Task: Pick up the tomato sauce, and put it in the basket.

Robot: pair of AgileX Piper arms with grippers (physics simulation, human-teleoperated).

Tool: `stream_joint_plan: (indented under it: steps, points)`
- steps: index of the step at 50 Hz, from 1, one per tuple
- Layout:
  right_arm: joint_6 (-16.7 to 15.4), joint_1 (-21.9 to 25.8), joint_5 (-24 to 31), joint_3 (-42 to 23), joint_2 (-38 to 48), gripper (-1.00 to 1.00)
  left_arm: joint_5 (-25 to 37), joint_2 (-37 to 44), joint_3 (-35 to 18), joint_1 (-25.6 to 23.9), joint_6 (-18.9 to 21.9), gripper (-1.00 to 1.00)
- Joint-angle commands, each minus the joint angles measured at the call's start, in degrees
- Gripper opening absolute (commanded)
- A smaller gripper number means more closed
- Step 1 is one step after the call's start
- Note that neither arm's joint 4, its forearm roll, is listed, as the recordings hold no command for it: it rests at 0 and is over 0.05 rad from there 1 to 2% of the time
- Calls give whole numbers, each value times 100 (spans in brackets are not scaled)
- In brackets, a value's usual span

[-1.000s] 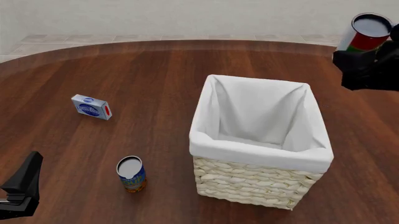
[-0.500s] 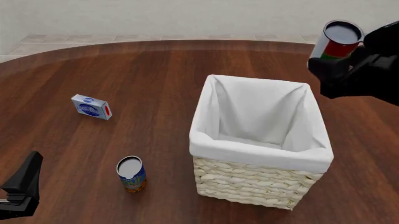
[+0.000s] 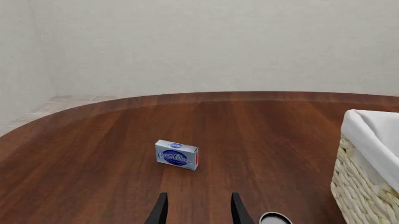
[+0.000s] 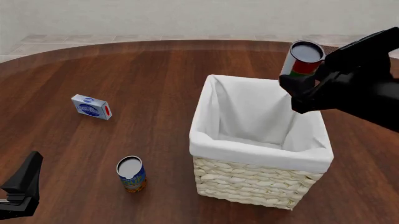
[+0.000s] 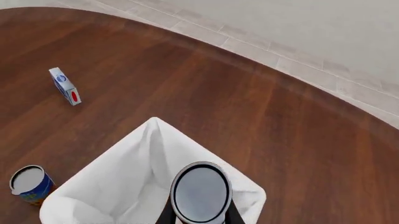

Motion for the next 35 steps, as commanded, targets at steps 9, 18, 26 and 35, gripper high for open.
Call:
stream_joint_plan:
  steps: [9, 18, 26, 35]
  points:
    - [214, 497, -157, -38, 365, -100, 0, 0, 0, 1, -1, 100]
    - [274, 611, -321, 53, 553, -100, 0, -1, 0, 0, 0, 100]
    - [410, 735, -562, 193, 737, -100, 0, 0, 0, 0, 0, 100]
    - [515, 718, -883, 353, 994, -100, 0, 0, 0, 0, 0, 100]
